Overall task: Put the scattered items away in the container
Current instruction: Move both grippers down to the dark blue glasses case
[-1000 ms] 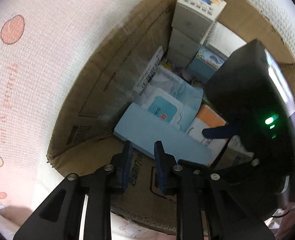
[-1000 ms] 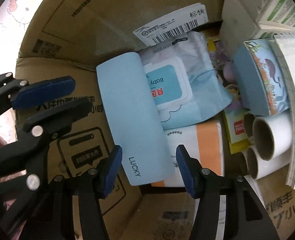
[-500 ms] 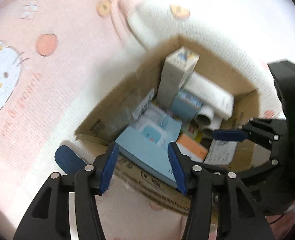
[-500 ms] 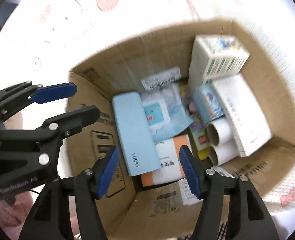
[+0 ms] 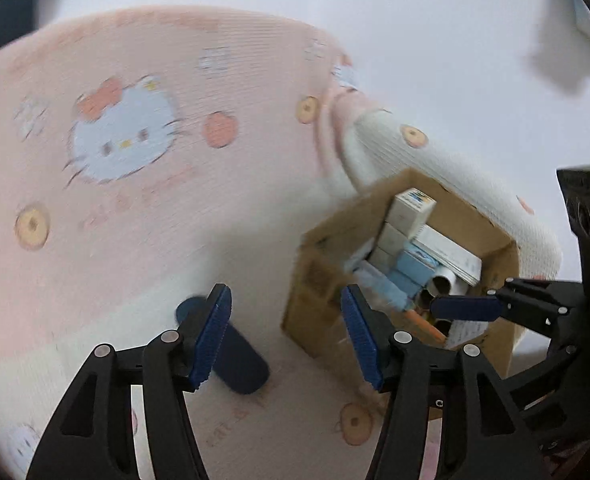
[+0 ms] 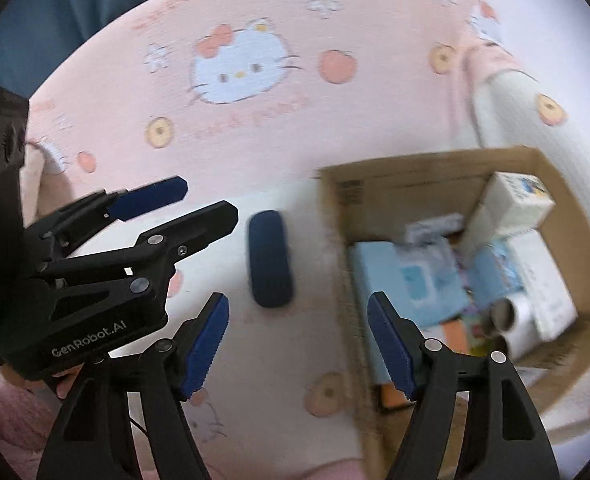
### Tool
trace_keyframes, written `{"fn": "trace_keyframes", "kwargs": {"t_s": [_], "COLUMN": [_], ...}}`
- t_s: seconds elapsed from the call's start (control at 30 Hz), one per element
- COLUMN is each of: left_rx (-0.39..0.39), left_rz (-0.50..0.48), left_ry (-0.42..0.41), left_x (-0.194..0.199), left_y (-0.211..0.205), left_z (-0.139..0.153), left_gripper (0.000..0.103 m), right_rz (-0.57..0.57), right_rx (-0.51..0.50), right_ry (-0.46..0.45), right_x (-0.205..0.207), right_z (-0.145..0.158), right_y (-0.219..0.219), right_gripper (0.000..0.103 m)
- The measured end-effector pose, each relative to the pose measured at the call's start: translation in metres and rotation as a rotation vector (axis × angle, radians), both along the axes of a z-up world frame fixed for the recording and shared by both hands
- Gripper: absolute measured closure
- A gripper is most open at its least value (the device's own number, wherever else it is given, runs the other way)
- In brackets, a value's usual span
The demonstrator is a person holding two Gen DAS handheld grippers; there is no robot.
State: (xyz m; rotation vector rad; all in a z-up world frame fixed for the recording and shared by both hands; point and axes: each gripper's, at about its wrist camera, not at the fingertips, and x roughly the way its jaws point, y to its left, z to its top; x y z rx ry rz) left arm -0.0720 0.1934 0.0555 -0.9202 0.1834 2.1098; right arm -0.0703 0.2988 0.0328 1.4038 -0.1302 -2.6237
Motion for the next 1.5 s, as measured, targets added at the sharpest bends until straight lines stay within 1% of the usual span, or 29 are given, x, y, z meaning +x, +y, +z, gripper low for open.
{"fn": "trace_keyframes", "kwargs": {"t_s": [0.1,0.2,0.23,0.3,0.33,0.4,0.47,0.5,0.53,0.6,0.67,0.7,0.77,0.83,0.93,1.0,1.17,1.3,1.43,1.5], "left_rx": [0.032,0.029,0.015,-0.024,-0.036,-0.064,-0.077,-0.074,-0.070,-0.063,-0.056,-0.050,-0.020,0.021,0.074,0.093,0.185,0.219,0.230,0.233], "left_rz": [0.051,0.075,0.083,0.117,0.130,0.158,0.164,0.163,0.163,0.161,0.178,0.186,0.196,0.204,0.206,0.216,0.223,0.231,0.200,0.183], "left_ry": [-0.020,-0.010,-0.007,0.001,0.002,-0.026,-0.092,-0.138,-0.169,-0.250,-0.304,-0.318,-0.364,-0.430,-0.498,-0.527,-0.599,-0.612,-0.621,-0.625], "left_x": [-0.009,-0.011,-0.012,-0.015,-0.016,-0.021,-0.029,-0.033,-0.035,-0.041,-0.045,-0.046,-0.049,-0.053,-0.059,-0.064,-0.081,-0.094,-0.102,-0.102], "left_y": [-0.032,-0.053,-0.060,-0.070,-0.073,-0.079,-0.082,-0.084,-0.085,-0.087,-0.090,-0.091,-0.093,-0.095,-0.095,-0.092,-0.084,-0.076,-0.063,-0.057], "left_z": [-0.014,-0.026,-0.032,-0.047,-0.054,-0.072,-0.093,-0.106,-0.114,-0.135,-0.153,-0.158,-0.172,-0.185,-0.197,-0.202,-0.213,-0.218,-0.219,-0.220], "left_gripper": [0.041,0.041,0.041,0.041,0.041,0.041,0.041,0.041,0.041,0.041,0.041,0.041,0.041,0.041,0.041,0.041,0.041,0.041,0.042,0.045], "right_rz": [0.042,0.106,0.125,0.180,0.198,0.177,0.184,0.188,0.181,0.168,0.151,0.137,0.117,0.105,0.103,0.104,0.081,0.056,0.088,0.095], "right_rx": [0.012,0.045,0.063,0.100,0.109,0.118,0.081,0.055,0.047,0.064,0.100,0.107,0.099,0.083,0.057,0.036,0.056,0.028,-0.030,-0.054], "right_ry": [0.029,0.044,0.048,0.055,0.042,0.000,-0.038,-0.055,-0.059,-0.052,-0.047,-0.050,-0.033,-0.004,0.033,0.042,0.075,0.094,0.123,0.138], "right_x": [-0.001,0.000,-0.001,-0.002,-0.003,-0.007,-0.010,-0.011,-0.013,-0.015,-0.016,-0.017,-0.018,-0.019,-0.024,-0.029,-0.044,-0.051,-0.057,-0.059], "right_z": [-0.007,-0.012,-0.014,-0.027,-0.037,-0.055,-0.071,-0.081,-0.091,-0.105,-0.119,-0.128,-0.139,-0.150,-0.163,-0.169,-0.180,-0.183,-0.182,-0.182], "right_y": [-0.022,-0.044,-0.051,-0.066,-0.071,-0.075,-0.077,-0.076,-0.076,-0.075,-0.074,-0.073,-0.069,-0.065,-0.061,-0.060,-0.060,-0.052,-0.053,-0.053], "right_gripper": [0.033,0.032,0.032,0.032,0.032,0.032,0.032,0.032,0.032,0.032,0.032,0.032,0.032,0.032,0.032,0.032,0.032,0.032,0.032,0.032]}}
